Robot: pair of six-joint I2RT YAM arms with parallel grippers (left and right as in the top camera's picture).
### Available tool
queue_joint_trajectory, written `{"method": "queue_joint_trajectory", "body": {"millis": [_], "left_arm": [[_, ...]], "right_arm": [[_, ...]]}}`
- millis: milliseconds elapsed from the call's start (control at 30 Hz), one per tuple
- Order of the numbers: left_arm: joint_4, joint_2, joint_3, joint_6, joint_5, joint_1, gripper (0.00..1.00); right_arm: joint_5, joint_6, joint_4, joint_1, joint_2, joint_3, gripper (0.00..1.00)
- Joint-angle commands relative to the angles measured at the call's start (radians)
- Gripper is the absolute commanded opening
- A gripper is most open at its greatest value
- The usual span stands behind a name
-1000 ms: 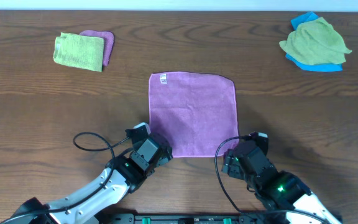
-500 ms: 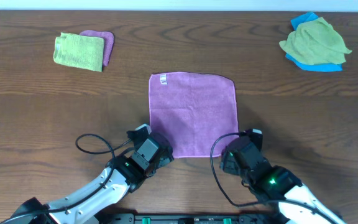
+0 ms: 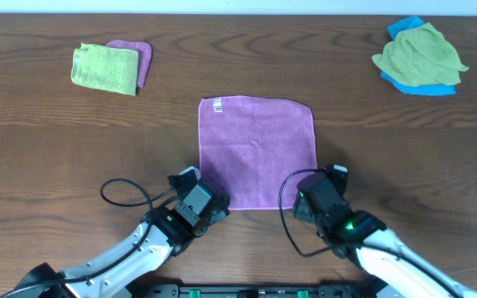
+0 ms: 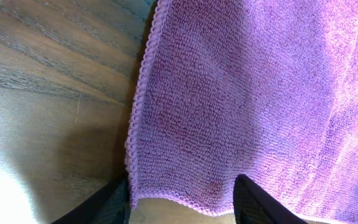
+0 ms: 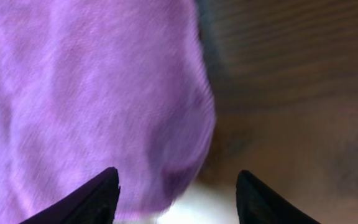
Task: Fold the cloth
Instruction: 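Grasp the cloth's bottom corners with both grippers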
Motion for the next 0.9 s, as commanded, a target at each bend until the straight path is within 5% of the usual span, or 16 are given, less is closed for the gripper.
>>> {"method": "queue_joint_trajectory", "body": {"millis": [0, 233, 433, 567, 867], "left_arm": [[-0.034, 0.021, -0.018, -0.001, 0.026, 0.002, 0.52], [-0.061, 0.021, -0.018, -0.001, 0.025, 0.002, 0.49], [-0.052, 0.021, -0.018, -0.001, 0.017, 0.002, 0.43], [-0.053, 0.021, -0.018, -0.001, 0.014, 0.002, 0.21], [-0.096, 0.021, -0.018, -0.001, -0.002, 0.002, 0.06]], "right_arm": [[0.02, -0.01, 0.026, -0.037, 0.046, -0.004, 0.59], [0.018, -0.018, 0.069, -0.06, 0.063, -0.004, 0.55], [0.013, -0.021, 0.081, -0.06, 0.064, -0.004, 0.41], [0.013, -0.021, 0.088, -0.06, 0.063, -0.004, 0.28], [0.005, -0.02, 0.092, -0.06, 0.063, -0.004, 0.02]]}}
